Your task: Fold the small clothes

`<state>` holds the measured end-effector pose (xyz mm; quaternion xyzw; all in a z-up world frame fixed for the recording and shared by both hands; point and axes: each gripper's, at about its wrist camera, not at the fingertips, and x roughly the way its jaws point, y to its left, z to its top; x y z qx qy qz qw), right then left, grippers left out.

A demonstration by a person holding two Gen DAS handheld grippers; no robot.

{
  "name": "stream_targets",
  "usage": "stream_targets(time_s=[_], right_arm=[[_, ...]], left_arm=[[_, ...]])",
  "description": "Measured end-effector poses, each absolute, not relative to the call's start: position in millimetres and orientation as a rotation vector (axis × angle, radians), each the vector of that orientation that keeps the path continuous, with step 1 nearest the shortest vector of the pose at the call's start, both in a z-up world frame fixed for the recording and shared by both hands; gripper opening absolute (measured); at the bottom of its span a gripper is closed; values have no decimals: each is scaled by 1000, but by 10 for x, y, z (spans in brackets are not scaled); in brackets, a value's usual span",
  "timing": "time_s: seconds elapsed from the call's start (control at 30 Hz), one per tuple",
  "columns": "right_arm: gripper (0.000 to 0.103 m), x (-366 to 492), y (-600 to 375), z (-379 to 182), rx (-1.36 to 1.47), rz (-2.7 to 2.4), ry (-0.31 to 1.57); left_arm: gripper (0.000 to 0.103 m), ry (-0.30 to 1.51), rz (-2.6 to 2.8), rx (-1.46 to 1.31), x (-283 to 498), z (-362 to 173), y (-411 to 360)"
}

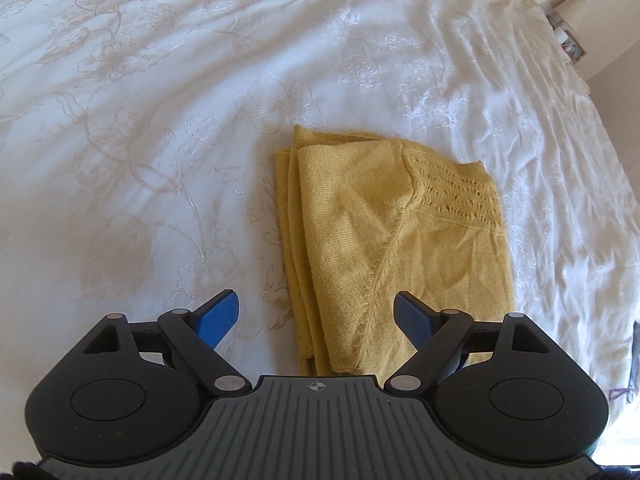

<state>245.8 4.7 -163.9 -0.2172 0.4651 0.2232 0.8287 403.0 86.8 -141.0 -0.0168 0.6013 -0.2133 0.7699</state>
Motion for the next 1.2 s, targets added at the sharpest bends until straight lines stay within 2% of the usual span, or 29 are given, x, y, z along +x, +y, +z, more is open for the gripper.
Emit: stream_targets(time_s=[0.2,0.3,0.4,0.63,0.73,0.77,0.83,1.0,1.2], right_arm=[[10,2564,-399,-1183,71,485,937],[11,2646,-310,-1379,20,494,1017],[19,2659,-301,-1582,24,482,1079],[22,2618,-519,-1485,101,480,1054],[47,2605,-741,-1360,131,454,1021],[50,2593,-832,-1295,138,441,1004],[50,2606,-1002,-1200,139,406,976],[63,2992,-1504,-1147,138,301,924],[64,3474,-1630,-1316,121,314,940]], left_arm=[[84,1243,-471,-17,4035,-1286,794],[84,1229,-485,12,4053,-1299,658],[84,1208,-505,33,4057,-1354,482],[84,1139,-481,192,4047,-1705,176],[85,1161,-418,245,4098,-1903,290],[85,1172,-422,197,4115,-1927,372],[86,1180,-423,155,4121,-1934,473],[87,1164,-437,168,4075,-1917,475],[89,1170,-436,144,4077,-1934,492]])
